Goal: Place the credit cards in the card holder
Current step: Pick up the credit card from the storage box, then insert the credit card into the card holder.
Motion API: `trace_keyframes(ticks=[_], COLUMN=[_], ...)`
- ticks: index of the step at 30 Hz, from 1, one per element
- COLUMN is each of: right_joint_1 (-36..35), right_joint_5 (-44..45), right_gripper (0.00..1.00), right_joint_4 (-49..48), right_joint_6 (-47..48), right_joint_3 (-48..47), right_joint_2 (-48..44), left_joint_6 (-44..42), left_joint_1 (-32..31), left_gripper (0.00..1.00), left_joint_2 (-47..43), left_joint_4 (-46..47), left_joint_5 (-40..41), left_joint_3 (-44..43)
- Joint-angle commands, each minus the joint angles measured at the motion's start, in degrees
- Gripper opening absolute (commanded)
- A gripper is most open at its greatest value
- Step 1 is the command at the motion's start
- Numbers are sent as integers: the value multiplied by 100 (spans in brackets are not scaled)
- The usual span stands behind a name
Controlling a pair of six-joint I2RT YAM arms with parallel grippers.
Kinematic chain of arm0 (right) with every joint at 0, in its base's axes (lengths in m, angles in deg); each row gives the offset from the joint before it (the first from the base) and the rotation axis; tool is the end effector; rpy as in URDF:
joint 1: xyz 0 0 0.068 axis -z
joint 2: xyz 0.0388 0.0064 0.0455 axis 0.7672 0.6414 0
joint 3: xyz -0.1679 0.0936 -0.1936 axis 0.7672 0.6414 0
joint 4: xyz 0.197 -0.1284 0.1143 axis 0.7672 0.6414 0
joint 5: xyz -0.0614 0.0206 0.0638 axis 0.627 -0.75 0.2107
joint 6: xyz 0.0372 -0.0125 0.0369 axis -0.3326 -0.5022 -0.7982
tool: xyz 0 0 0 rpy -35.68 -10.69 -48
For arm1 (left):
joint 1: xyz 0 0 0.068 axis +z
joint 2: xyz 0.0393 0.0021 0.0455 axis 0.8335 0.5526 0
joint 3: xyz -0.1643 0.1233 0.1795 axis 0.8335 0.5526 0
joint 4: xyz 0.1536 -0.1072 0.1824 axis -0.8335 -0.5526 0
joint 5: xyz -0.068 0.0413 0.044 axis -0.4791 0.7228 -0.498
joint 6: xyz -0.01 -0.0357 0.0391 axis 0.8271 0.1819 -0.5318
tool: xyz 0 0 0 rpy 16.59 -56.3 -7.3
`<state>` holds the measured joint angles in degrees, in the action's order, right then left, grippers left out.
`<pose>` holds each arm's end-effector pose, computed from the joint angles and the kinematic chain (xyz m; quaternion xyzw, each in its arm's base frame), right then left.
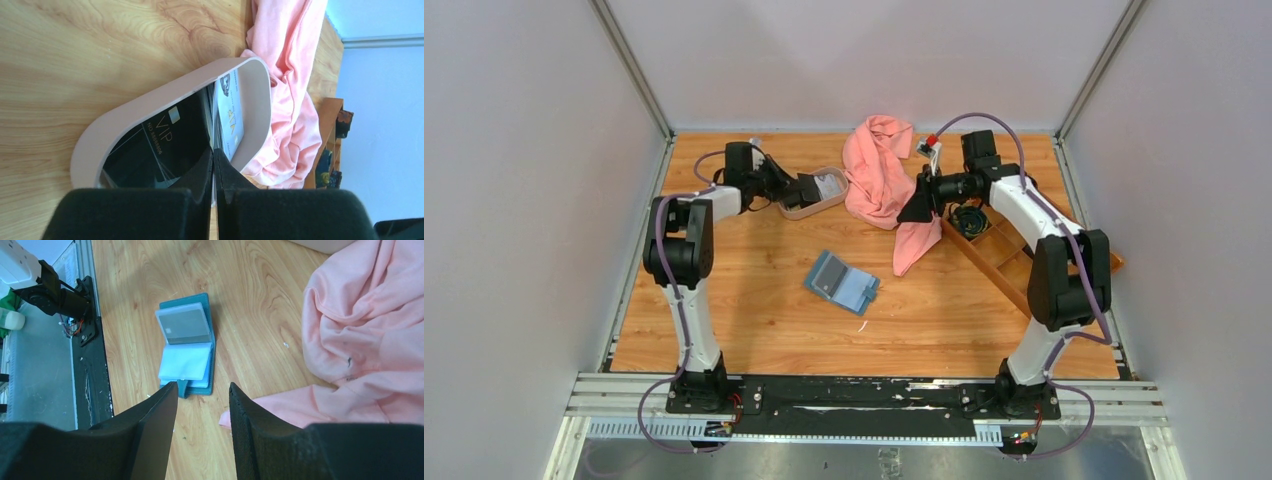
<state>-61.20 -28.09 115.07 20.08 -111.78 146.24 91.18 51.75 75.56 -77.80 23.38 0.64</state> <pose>0.3596 0.1029 0.2751 -0.3811 0.7210 0.4710 0.3364 0.4484 -0.0540 0.1610 -0.2073 0.8384 -0.3982 0.3092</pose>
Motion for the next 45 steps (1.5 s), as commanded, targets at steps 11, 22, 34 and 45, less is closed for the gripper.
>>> trace_keyframes(ticks=[11,22,34,45], right_joint_1=[-439,-795,-703,-649], right_joint_5=[-396,-584,-1044,-923], right_gripper=[47,49,72,87], right_joint_4=[-43,-371,-1891,-3845], right_joint_6=[-109,-1037,-2593,-3934], right_joint_3=[-799,-1619,383,1644], right_joint_2=[429,678,-1088,-1874], left_joint_6=[-722,-974,-551,876], left_joint_1=[348,299,-1056,-1924], left_gripper=[0,0,0,0], left_joint_2=[-692,-2259,-4814,-5066], left_joint_4=[591,1066,1519,3741], left_joint_5=[-893,-1830,-1450,-927], left_joint_3=[486,1269,2747,3907])
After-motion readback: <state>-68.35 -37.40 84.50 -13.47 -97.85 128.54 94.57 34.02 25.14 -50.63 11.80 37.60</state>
